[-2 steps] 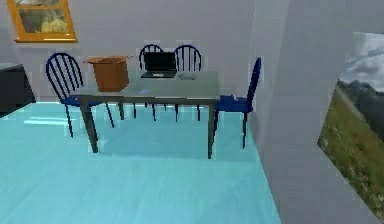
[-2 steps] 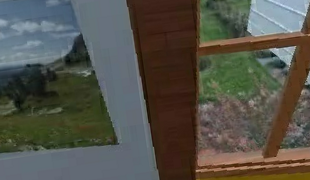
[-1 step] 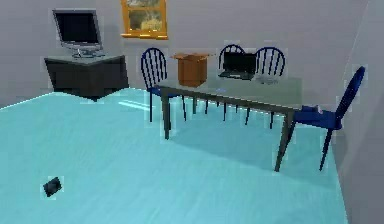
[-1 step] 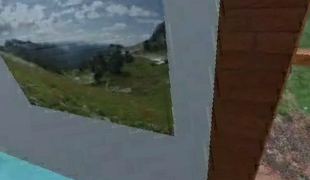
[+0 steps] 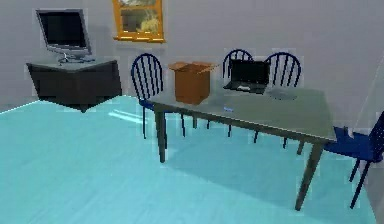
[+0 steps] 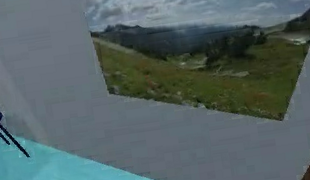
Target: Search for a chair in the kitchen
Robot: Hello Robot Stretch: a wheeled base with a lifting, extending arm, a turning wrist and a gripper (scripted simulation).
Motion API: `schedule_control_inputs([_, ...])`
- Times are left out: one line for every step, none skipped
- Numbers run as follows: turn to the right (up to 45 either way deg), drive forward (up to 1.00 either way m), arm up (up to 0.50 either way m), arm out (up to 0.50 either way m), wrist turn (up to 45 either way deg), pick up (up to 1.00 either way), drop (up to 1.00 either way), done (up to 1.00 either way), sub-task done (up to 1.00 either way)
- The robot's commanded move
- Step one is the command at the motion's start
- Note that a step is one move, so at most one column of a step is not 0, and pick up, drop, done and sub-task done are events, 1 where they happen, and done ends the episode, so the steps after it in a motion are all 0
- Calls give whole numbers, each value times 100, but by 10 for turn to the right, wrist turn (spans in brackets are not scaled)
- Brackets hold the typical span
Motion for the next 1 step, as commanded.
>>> schedule_control_inputs([-300,0,0,0,0,0,0,0,0])
